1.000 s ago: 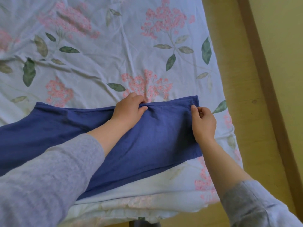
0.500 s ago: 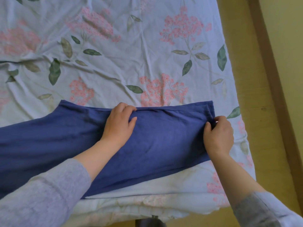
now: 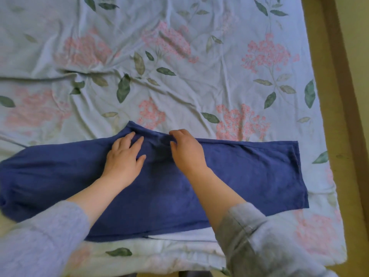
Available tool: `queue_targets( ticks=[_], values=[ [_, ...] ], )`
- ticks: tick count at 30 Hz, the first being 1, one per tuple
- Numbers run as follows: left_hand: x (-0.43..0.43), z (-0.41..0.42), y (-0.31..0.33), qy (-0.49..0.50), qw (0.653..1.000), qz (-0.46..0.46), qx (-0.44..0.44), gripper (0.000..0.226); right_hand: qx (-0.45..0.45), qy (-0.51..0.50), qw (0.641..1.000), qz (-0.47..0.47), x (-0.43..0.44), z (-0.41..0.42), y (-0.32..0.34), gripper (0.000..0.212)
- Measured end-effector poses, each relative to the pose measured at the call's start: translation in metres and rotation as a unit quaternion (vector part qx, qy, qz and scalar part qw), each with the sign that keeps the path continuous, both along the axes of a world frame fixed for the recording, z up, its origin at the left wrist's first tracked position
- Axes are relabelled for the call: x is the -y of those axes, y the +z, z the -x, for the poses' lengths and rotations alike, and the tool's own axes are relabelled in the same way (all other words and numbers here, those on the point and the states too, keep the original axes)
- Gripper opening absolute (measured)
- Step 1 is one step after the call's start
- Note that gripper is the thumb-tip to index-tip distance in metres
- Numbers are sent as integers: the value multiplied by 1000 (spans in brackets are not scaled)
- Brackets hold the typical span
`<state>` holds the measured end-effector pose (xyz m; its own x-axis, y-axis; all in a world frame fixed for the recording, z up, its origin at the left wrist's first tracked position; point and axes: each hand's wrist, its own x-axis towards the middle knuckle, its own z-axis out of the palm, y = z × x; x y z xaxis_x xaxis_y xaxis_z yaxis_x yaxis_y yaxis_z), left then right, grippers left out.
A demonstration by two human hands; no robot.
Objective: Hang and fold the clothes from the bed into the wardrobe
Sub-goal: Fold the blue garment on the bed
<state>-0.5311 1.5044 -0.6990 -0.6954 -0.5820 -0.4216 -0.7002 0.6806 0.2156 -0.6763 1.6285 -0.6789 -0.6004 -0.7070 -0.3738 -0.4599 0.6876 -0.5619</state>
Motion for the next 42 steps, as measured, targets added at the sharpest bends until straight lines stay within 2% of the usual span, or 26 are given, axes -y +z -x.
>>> queue_targets(
  ticks=[3, 5, 11, 14, 15, 17, 19, 21, 23, 27, 32, 35, 37, 40, 42],
  values=[
    [12, -8, -3, -13, 1000, 9, 24, 70, -36, 9, 998, -59, 20, -2, -10, 20],
    [16, -13, -4, -28, 999, 13, 36, 75, -55, -21, 996, -67, 22, 1, -15, 19],
    [31, -34, 0, 33, 999, -4, 19, 82, -58, -151, 986, -41, 26, -2, -17, 18],
    [45, -54, 6, 60, 998, -8, 5, 81, -80, -186, 979, -14, 28, -25, -11, 35],
    [49, -61, 9, 70, 998, -11, 0, 80, -79, -192, 978, 15, 29, -36, -8, 35],
    [60, -78, 14, 92, 996, -8, -14, 78, -27, -199, 977, 74, 32, -64, -2, 27],
    [71, -99, 18, 114, 993, 4, -25, 75, 85, -216, 967, 103, 41, -98, 3, 23],
    [79, -121, 21, 132, 991, 16, -17, 76, 196, -249, 941, 116, 54, -131, 6, 28],
    [86, -143, 23, 139, 990, 26, 10, 77, 259, -268, 922, 105, 69, -157, 8, 40],
    [98, -180, 22, 157, 985, 51, 43, 79, 260, -321, 907, 80, 87, -174, 4, 62],
    [104, -213, 21, 211, 975, 41, 61, 91, 216, -294, 930, 48, 93, -183, -1, 64],
    [103, -224, 17, 253, 967, -4, -25, 102, 221, -274, 935, 38, 90, -186, 0, 66],
    [105, -228, 18, 328, 938, -46, -100, 107, 232, -264, 936, 34, 90, -189, 3, 66],
    [106, -230, 23, 394, 895, -104, -179, 92, 239, -263, 934, 29, 93, -194, 6, 66],
    [99, -227, 30, 367, 903, -118, -188, 85, 240, -275, 930, 33, 95, -194, 9, 64]
  ],
)
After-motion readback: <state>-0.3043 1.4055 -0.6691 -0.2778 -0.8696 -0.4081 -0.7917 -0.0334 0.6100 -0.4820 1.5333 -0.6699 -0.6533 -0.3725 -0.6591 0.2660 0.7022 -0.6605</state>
